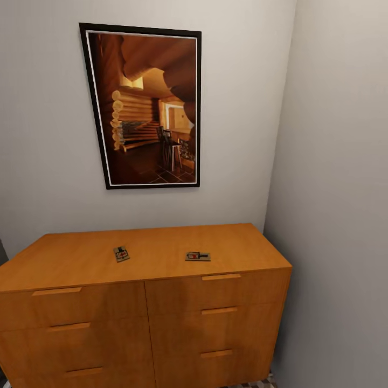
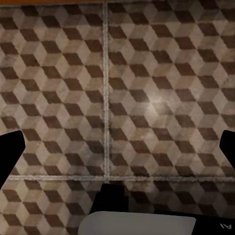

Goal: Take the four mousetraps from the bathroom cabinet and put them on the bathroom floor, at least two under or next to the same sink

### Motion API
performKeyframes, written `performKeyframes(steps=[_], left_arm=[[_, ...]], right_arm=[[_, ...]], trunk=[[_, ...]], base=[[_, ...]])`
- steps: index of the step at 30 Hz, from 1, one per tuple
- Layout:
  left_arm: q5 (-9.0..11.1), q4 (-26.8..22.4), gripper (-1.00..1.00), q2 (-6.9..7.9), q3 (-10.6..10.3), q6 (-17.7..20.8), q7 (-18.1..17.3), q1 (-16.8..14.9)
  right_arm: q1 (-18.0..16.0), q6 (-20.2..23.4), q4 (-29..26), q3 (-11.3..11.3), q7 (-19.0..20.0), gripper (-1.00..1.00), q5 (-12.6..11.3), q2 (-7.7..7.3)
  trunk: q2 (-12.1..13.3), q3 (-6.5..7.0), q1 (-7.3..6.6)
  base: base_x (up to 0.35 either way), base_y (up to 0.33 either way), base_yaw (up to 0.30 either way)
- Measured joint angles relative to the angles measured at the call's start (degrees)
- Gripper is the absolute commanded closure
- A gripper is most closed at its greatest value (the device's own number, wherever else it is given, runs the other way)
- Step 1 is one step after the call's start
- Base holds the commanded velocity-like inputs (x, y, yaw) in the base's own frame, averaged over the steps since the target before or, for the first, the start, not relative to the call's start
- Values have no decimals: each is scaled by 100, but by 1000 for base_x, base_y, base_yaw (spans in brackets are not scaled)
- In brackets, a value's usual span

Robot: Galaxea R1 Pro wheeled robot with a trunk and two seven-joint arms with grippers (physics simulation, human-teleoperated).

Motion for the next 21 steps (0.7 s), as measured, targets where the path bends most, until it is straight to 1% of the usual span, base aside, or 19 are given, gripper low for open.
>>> performKeyframes(steps=[15, 17, 21], left_arm=[[17, 6, -100, -9, -7, 8, -3, 0], [27, 9, -100, -26, 19, -31, 19, 8], [27, 9, -100, -26, 19, -30, 19, 6]], right_arm=[[0, -27, -7, 11, 9, -100, 19, -12], [17, -95, -37, 47, -16, -100, 64, 2], [19, -110, -28, 46, -16, -100, 64, 2]], trunk=[[0, 0, 0], [0, 0, 0], [0, 0, 0]], base=[[0, 0, 0], [0, 0, 0], [0, 0, 0]])
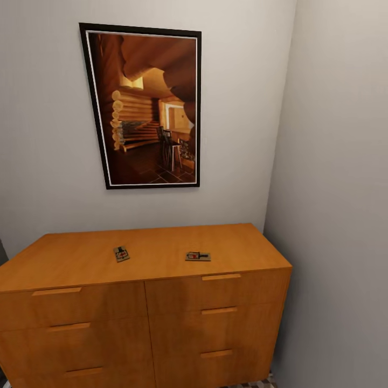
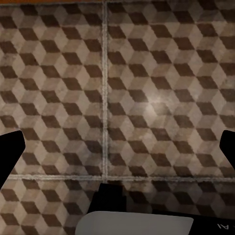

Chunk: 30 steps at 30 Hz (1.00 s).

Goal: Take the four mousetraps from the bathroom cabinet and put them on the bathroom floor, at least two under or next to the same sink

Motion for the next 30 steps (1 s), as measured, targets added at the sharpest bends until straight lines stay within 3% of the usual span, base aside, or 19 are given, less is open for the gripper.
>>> performKeyframes(steps=[14, 30], left_arm=[[0, 2, -100, 0, 0, 16, 1, 2], [8, 9, -100, -1, 1, 35, 2, 10]], right_arm=[[12, 0, 5, 15, -7, -100, 167, -30], [15, -1, 4, 17, -8, -100, 228, -37]], trunk=[[0, 0, 0], [1, 0, 1]], base=[[-4, 0, 0], [-168, 0, 0]])
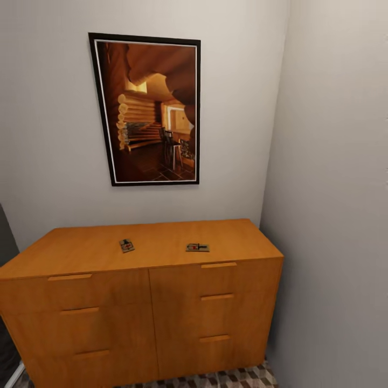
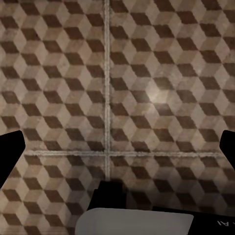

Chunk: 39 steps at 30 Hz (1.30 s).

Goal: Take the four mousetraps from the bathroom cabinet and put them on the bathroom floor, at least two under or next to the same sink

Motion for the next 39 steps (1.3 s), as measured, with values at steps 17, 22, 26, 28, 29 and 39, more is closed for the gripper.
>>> performKeyframes(steps=[17, 22, 26, 28, 29, 39], left_arm=[[0, -1, -100, 0, 1, -13, -1, 1], [0, -1, -100, 0, 6, -13, 2, 1], [-1, -3, -100, 0, 12, -18, 1, 1], [-15, -7, -100, 0, 14, -22, 0, 1], [-26, -12, -100, 0, 13, -24, 2, 1], [-98, -218, -100, 4, -16, 42, -9, -13]], right_arm=[[0, -6, 0, -1, -1, -100, 11, 4], [0, -8, 0, -1, -1, -100, 11, 7], [0, -8, 0, -1, -1, -100, 11, 7], [0, -7, 0, 4, -1, -100, 11, 6], [-1, -5, 0, 5, -1, -100, 9, 7], [-5, 33, -164, -22, -1, -100, 6, 9]], trunk=[[0, 0, -1], [0, 0, -1], [0, 0, -1], [0, 0, -1], [0, 0, -1], [-1, 0, -1]], base=[[-16, 0, 0], [0, 0, 0], [0, 0, 0], [0, 0, 0], [0, 0, 0], [0, 0, 0]])
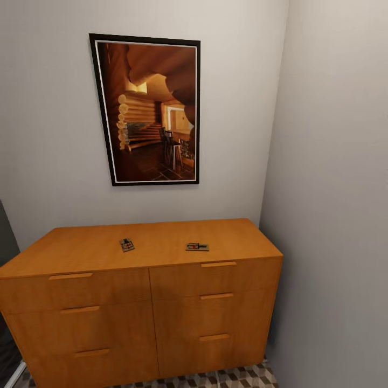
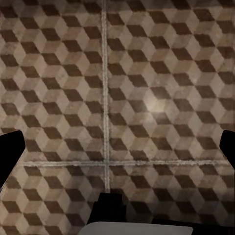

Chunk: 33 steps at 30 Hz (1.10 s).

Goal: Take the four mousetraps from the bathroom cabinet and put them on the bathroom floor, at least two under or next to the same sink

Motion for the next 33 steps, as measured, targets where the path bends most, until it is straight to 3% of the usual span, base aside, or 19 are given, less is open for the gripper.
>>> performKeyframes(steps=[6, 10, 19, 27, 33], left_arm=[[-59, -664, -100, 33, -13, 217, -21, -15], [-181, -1318, -100, 94, -33, 657, -37, -23], [-413, -3057, -100, 175, -56, 1771, -58, -24], [-451, -4205, -100, 208, -57, 2600, -84, -23], [-452, -5249, -100, 250, -72, 3350, -103, -19]], right_arm=[[0, 101, -574, -4, -2, -100, -2, 9], [-5, 422, -1197, -10, -9, -100, -36, -4], [-8, 1635, -3076, -56, 1, -100, -94, 19], [-4, 2677, -4529, -73, 36, -100, -133, 34], [-2, 3597, -5672, -79, 187, -100, -340, 33]], trunk=[[0, 0, 0], [0, 0, 0], [0, 1, 0], [0, 1, 0], [0, 1, 0]], base=[[0, 0, 0], [0, 0, 0], [0, 0, 0], [0, 0, 0], [0, 0, 0]])
